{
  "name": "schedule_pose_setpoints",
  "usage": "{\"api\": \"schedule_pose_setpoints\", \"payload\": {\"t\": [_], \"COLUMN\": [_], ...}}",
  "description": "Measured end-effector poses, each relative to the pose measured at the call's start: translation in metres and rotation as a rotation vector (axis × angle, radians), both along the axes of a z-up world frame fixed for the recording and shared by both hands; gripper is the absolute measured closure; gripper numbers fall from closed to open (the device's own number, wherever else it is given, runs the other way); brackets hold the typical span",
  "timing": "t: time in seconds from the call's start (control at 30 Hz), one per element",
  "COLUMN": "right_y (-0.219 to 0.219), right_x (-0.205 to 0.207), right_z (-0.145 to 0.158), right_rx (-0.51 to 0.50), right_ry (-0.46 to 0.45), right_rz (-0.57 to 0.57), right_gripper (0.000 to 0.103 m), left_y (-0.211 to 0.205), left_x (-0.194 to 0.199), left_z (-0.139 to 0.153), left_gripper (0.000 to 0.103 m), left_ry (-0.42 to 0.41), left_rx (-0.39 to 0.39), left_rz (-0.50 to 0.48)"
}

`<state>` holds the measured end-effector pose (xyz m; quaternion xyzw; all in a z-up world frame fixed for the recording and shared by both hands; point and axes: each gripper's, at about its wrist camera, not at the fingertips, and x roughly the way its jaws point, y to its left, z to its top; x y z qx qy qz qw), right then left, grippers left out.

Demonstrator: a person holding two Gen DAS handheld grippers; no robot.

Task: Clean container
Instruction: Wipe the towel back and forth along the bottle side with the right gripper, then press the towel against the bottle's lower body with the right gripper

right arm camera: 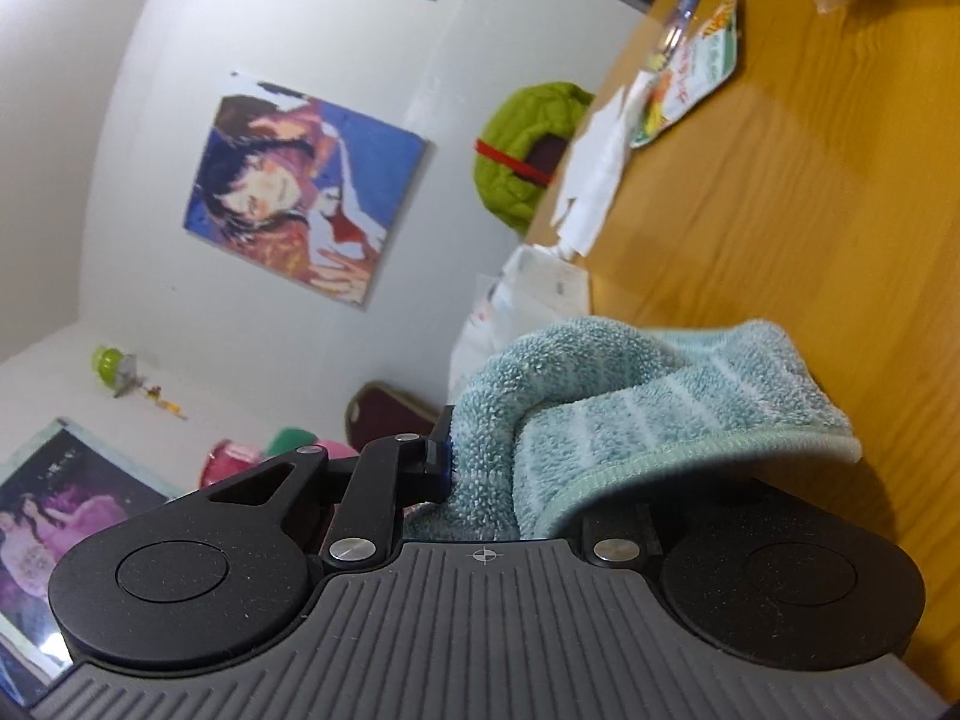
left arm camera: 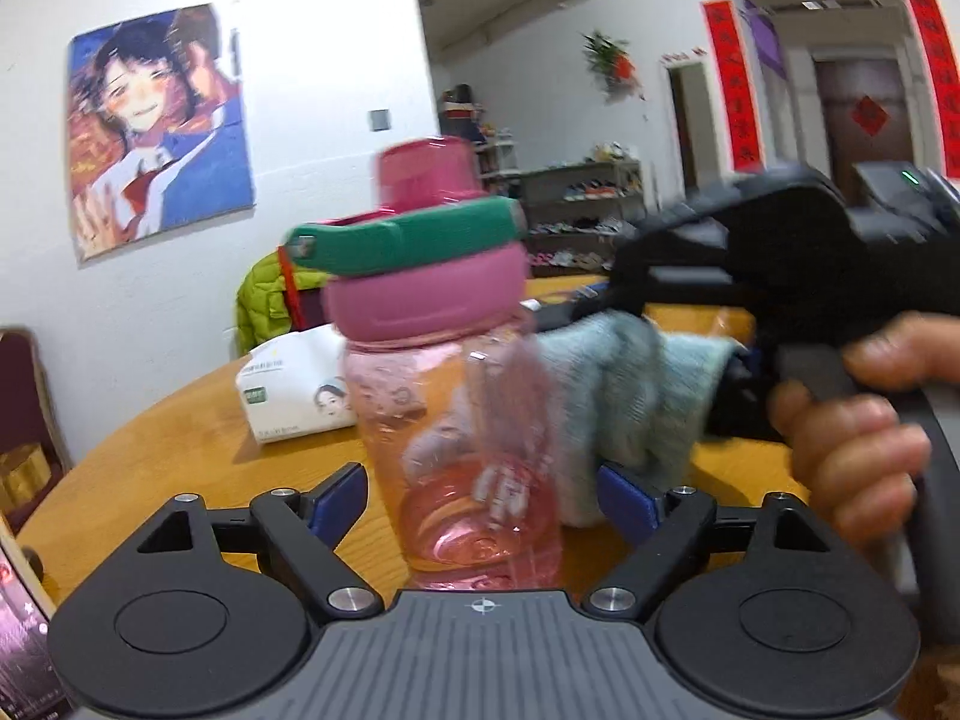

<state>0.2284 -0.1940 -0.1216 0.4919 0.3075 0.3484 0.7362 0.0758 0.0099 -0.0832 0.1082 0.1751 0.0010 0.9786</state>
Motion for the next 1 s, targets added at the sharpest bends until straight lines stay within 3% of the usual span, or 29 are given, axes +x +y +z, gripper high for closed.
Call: {"api": "schedule_pose_setpoints", "payload": {"t": [0.13, 0.33, 0.6, 0.77, 0.83, 0.97, 1.0], "right_y": [0.007, 0.001, 0.005, 0.005, 0.000, -0.015, -0.015], "right_x": [0.006, -0.008, -0.010, -0.013, -0.018, -0.025, -0.022], "right_z": [-0.004, 0.003, 0.004, 0.008, 0.014, 0.013, 0.009], "right_rx": [0.048, 0.008, -0.090, -0.094, -0.043, 0.212, 0.265], "right_ry": [0.034, 0.080, 0.074, 0.048, -0.010, -0.092, -0.071], "right_rz": [0.089, 0.136, 0.100, 0.088, 0.055, 0.036, 0.051], "right_gripper": [0.076, 0.076, 0.076, 0.077, 0.078, 0.080, 0.080], "left_y": [0.004, 0.014, 0.006, 0.004, 0.005, 0.002, 0.000], "left_x": [0.005, 0.014, 0.008, 0.008, 0.007, 0.008, 0.008], "left_z": [-0.003, -0.004, -0.005, -0.005, -0.004, -0.004, -0.004], "left_gripper": [0.017, 0.019, 0.023, 0.024, 0.026, 0.028, 0.027], "left_ry": [-0.004, -0.006, -0.011, -0.013, -0.015, -0.019, -0.020], "left_rx": [0.027, 0.037, 0.056, 0.045, 0.023, 0.029, 0.036], "left_rz": [-0.024, -0.072, -0.108, -0.106, -0.110, -0.118, -0.117]}}
